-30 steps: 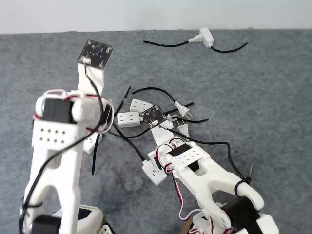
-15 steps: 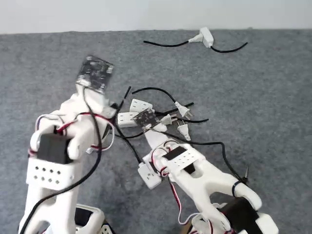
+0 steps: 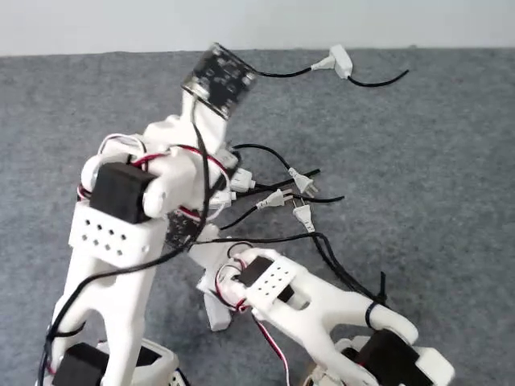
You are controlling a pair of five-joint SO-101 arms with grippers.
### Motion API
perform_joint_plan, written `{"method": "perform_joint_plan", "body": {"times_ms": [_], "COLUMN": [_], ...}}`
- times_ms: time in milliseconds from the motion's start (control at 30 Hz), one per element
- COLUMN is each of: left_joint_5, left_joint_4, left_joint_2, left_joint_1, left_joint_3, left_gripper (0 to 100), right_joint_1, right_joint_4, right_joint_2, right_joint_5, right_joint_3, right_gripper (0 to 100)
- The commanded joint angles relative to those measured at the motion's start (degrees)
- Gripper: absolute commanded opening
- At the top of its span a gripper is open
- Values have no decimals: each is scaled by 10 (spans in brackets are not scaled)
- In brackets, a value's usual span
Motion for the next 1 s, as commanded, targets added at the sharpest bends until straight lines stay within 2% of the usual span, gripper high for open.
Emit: {"method": "perform_joint_plan", "body": {"times_ms": [0, 133, 300, 467, 633, 967], "left_joint_5": [-18, -18, -17, -16, -17, -22], "left_joint_4": [61, 112, 114, 114, 114, 53], "left_joint_2": [-4, -7, -37, -80, -114, -142], "left_joint_1": [33, 28, 32, 27, 28, 27], "left_joint_3": [-44, -44, -29, -15, 72, 204], "left_gripper": [12, 12, 12, 12, 12, 12], "right_joint_1": [-3, 53, 170, 225, 281, 286], "right_joint_4": [-36, -38, -41, -41, -35, -34], "right_joint_2": [6, 1, 0, 0, 0, 0], "right_joint_5": [11, 11, 11, 11, 11, 11], "right_joint_3": [-32, -31, -43, -52, -77, -76], "right_gripper": [9, 9, 9, 9, 9, 9]}}
